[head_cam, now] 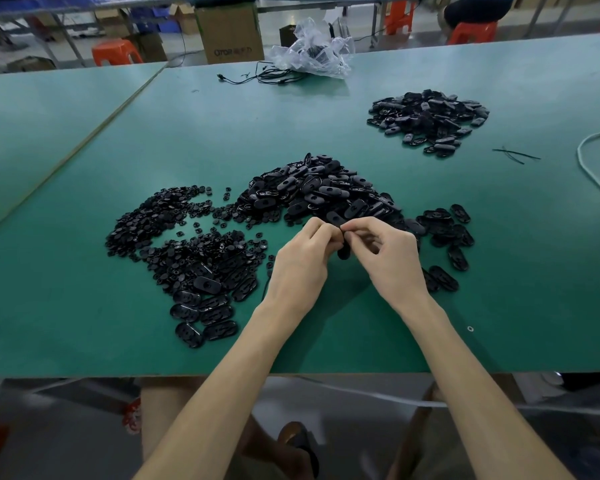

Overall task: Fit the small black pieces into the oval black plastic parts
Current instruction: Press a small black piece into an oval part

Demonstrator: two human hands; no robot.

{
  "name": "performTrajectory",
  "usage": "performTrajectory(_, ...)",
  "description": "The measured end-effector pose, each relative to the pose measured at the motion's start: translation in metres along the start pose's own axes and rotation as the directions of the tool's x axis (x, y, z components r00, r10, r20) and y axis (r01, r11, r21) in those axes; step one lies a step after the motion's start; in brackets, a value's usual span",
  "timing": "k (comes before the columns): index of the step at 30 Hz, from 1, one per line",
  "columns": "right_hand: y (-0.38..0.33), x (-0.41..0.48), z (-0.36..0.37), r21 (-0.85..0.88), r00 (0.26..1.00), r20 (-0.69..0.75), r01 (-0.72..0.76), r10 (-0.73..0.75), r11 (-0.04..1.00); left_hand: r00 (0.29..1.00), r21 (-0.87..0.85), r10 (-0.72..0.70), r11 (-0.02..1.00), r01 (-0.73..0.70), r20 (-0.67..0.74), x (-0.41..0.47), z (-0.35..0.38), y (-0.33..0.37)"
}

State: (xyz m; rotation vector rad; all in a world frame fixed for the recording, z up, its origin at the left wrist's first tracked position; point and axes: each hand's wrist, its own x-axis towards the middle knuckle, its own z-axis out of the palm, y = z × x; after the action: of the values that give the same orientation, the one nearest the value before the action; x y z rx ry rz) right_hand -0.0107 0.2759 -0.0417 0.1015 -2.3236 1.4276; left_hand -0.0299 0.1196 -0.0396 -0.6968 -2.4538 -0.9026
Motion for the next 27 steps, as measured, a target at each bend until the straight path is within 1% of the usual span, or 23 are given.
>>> performTrajectory(3, 0.001, 0.0013, -0.0002, 0.025, 1.0, -0.021, -0.023, 0.023, 0.999, 0.999, -0.06, -0.039, 0.997, 0.04, 0.019, 0.0004, 0.0005, -0.0013)
performTrajectory(7, 0.0027, 0.0021, -0.0001, 0.051, 0.998, -0.027, -0.052, 0.053, 0.997, 0.992, -0.096, -0.109, 0.989, 0.115, 0.071, 0.0014, 0.0014, -0.0039)
performTrajectory(16, 0.0058, 0.002, 0.0009, 0.048, 1.0, -0.014, -0.014, 0.015, 0.999, 0.978, -0.141, -0.147, 0.976, 0.168, 0.147, 0.0028, 0.0002, -0.0031)
performTrajectory(20, 0.0065, 0.0013, 0.0014, 0.034, 1.0, 0.006, 0.013, -0.013, 0.999, 0.983, -0.146, -0.132, 0.978, 0.15, 0.125, 0.0021, -0.0009, -0.0026)
performTrajectory(27, 0.0053, 0.0026, 0.0015, 0.045, 1.0, -0.008, 0.016, -0.016, 0.999, 0.983, -0.097, -0.162, 0.981, 0.17, 0.081, 0.0026, -0.0009, -0.0019)
